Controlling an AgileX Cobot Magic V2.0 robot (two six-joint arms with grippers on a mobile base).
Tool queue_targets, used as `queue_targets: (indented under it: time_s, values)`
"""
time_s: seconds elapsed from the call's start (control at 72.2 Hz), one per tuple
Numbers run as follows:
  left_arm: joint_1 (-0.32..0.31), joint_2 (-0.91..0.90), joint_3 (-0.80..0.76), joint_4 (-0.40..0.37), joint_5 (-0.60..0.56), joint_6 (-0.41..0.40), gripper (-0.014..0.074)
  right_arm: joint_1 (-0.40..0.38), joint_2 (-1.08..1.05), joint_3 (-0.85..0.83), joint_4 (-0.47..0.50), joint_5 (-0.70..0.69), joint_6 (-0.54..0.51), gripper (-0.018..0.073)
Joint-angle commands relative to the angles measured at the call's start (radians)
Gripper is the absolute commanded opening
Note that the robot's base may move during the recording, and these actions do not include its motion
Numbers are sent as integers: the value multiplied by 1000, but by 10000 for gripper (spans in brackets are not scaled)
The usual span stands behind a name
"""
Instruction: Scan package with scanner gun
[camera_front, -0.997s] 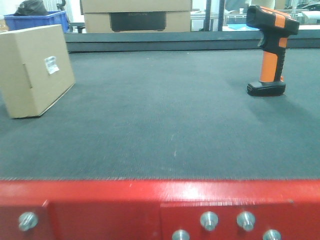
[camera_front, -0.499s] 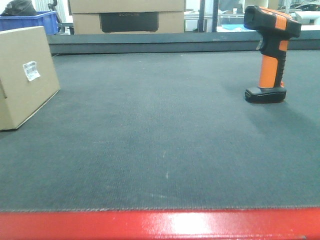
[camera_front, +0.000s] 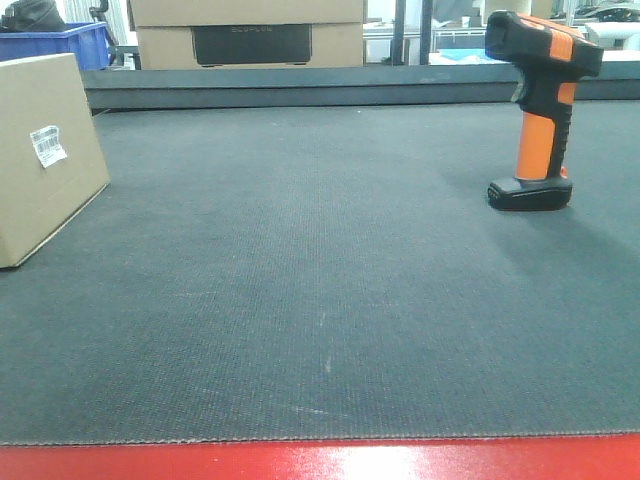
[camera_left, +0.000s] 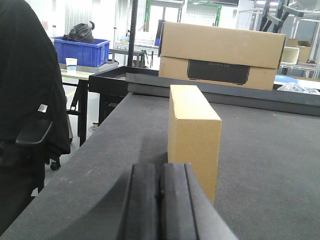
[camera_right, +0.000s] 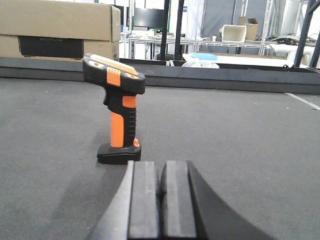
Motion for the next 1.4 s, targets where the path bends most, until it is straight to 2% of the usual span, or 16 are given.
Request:
queue_targets:
  time_s: [0.0, 0.36, 0.388, 0.471, 0.54, 0.596, 0.679, 0.776, 0.956, 1.15, 1.385]
  values:
    - [3, -4, -2, -5, -18, 3, -111, -2, -1, 0, -5, -19, 0, -167]
    - [3, -4, -2, -5, -18, 3, -111, -2, -1, 0, -5, -19, 0, -167]
    - [3, -4, -2, 12, -18, 5, -111, -2, -1, 0, -5, -19, 0, -167]
    - [5, -4, -2, 137, -20, 22, -111, -2, -1, 0, -5, -19, 0, -167]
    - [5, -4, -2, 146, -41, 22, -111, -2, -1, 0, -5, -19, 0, -167]
    - [5, -4, -2, 122, -34, 20, -111, -2, -1, 0, -5, -19, 0, -167]
    - [5, -4, -50, 68, 74, 20, -111, -2, -1, 0, -5, -19, 0, -167]
    - [5, 18, -185, 8, 244, 20, -111, -2, -1, 0, -5, -19, 0, -167]
    - [5, 199, -449, 4, 518, 20, -111, -2, -1, 0, -5, -19, 0, -167]
    - [5, 527, -687, 4, 759, 20, -111, -2, -1, 0, -5, -19, 0, -167]
    - [5, 783, -801, -3, 752, 20, -111, -2, -1, 0, -5, -19, 0, -167]
